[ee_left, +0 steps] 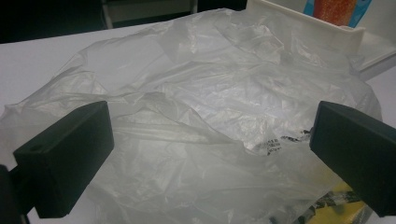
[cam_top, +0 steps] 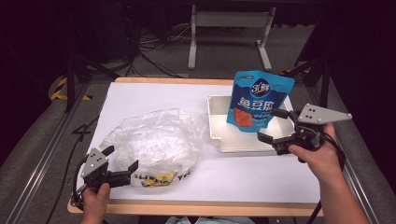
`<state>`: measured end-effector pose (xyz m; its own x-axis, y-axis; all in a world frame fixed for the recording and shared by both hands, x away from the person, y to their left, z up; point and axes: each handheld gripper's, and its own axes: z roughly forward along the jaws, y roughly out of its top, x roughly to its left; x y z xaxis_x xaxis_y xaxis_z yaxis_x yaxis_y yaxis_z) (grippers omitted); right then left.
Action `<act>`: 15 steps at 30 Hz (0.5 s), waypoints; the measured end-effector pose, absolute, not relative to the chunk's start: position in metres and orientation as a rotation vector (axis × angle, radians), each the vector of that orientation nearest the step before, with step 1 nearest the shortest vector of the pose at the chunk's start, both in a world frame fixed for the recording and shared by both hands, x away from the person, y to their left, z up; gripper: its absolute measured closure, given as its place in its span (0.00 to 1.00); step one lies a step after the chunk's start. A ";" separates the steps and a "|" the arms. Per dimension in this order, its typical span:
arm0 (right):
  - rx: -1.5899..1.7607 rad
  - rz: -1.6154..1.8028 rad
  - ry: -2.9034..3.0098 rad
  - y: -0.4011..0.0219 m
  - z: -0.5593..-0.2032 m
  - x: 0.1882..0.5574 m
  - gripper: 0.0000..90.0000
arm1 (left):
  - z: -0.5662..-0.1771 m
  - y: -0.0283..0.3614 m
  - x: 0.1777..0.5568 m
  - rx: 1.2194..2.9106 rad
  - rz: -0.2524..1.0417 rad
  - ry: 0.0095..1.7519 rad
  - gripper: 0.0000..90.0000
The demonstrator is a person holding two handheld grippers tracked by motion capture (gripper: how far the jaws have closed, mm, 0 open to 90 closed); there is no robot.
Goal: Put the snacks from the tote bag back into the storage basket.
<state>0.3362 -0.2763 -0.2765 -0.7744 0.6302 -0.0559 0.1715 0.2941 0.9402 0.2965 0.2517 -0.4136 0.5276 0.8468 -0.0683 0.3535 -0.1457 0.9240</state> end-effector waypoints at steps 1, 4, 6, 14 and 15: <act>0.717 1.480 2.146 -0.275 -0.281 0.334 0.07 | -0.414 0.252 0.296 1.731 0.594 1.013 0.01; 0.727 1.480 2.145 -0.274 -0.297 0.328 0.07 | -0.414 0.252 0.296 1.729 0.595 1.014 0.01; 0.736 1.460 2.140 -0.274 -0.307 0.326 0.07 | -0.414 0.252 0.296 1.727 0.598 1.016 0.01; 0.808 1.512 2.113 -0.278 -0.342 0.322 0.06 | -0.414 0.252 0.296 1.728 0.599 1.018 0.01; 0.808 1.512 2.113 -0.278 -0.342 0.322 0.06 | -0.414 0.252 0.296 1.729 0.598 1.017 0.01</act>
